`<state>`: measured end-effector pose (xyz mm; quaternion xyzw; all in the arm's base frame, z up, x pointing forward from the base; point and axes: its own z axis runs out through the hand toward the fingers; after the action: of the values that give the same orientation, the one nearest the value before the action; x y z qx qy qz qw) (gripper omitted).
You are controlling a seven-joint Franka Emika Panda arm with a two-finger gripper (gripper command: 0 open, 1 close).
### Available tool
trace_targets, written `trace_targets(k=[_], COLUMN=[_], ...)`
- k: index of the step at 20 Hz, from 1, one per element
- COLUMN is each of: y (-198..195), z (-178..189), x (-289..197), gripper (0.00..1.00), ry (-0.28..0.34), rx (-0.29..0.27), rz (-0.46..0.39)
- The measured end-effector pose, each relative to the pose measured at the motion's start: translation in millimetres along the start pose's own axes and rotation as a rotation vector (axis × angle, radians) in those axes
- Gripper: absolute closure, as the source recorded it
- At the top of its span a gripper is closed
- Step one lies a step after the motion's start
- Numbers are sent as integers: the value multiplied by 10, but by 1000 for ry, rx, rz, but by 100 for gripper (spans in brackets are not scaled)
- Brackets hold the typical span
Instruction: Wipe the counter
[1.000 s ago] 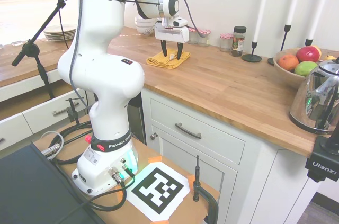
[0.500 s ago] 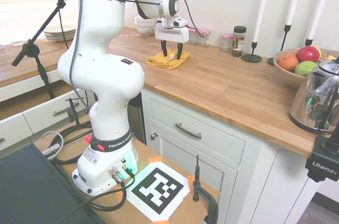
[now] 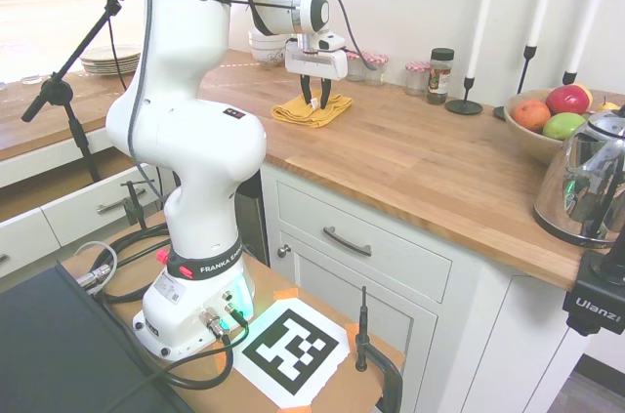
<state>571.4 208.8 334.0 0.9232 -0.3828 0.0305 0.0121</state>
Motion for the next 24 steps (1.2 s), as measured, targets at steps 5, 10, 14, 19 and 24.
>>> trace_targets(k=[5,10,14,19,24], y=[-12,-12,-13,-14,18], z=[-7,-7,-8,-8,-2], x=[-15,-16,-15,-15,49], gripper=[100,100,100,100,100], ry=[1,1,1,1,4], rx=[1,2,3,4,6], rz=[-3,-3,-3,-3,3])
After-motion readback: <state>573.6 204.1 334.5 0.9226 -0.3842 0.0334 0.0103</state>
